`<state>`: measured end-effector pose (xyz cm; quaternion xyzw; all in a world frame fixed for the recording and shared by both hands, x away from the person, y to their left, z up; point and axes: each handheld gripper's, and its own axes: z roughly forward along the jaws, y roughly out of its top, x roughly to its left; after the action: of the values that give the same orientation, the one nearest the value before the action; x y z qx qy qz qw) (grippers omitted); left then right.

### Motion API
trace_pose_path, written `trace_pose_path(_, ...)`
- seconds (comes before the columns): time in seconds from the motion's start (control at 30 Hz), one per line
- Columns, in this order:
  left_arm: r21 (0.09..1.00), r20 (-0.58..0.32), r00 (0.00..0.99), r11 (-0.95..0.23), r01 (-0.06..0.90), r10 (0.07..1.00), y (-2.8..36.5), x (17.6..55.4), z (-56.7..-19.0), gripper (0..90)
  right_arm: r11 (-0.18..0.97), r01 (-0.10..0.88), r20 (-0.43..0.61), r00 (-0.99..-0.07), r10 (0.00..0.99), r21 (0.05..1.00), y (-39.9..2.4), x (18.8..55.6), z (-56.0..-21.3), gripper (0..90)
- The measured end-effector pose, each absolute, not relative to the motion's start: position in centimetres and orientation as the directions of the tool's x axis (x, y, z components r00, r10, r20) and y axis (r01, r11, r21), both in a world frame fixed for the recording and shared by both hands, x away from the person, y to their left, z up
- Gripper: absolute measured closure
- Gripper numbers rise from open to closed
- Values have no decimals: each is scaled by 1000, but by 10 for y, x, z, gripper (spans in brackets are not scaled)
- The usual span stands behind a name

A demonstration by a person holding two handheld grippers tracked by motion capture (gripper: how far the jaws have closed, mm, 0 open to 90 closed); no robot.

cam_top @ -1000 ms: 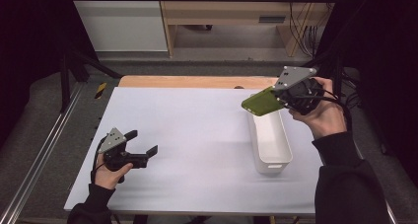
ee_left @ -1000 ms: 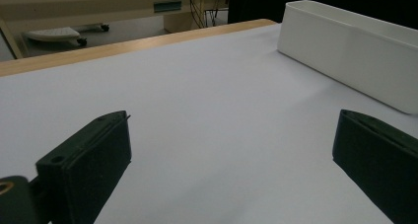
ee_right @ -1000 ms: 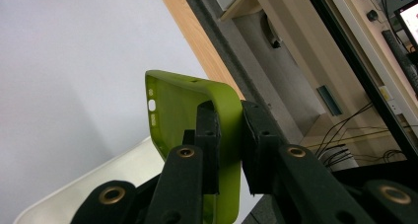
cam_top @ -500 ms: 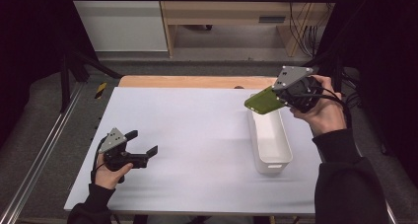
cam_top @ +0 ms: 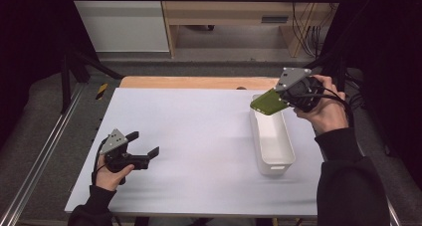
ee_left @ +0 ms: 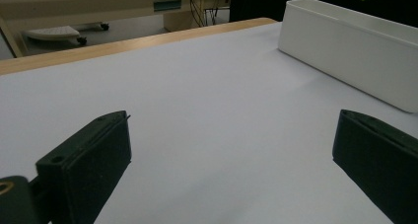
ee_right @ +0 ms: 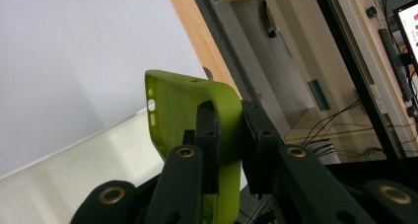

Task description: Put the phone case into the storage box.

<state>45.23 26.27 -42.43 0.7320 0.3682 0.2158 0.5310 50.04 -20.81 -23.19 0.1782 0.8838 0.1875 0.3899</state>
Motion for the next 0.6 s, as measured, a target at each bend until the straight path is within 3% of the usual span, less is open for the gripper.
trace_pose_path(0.6, 937, -77, 635, -163, 310, 769, 263, 453, -424, 9, 906, 138, -655, -649, 387, 399, -208, 512, -237, 789)
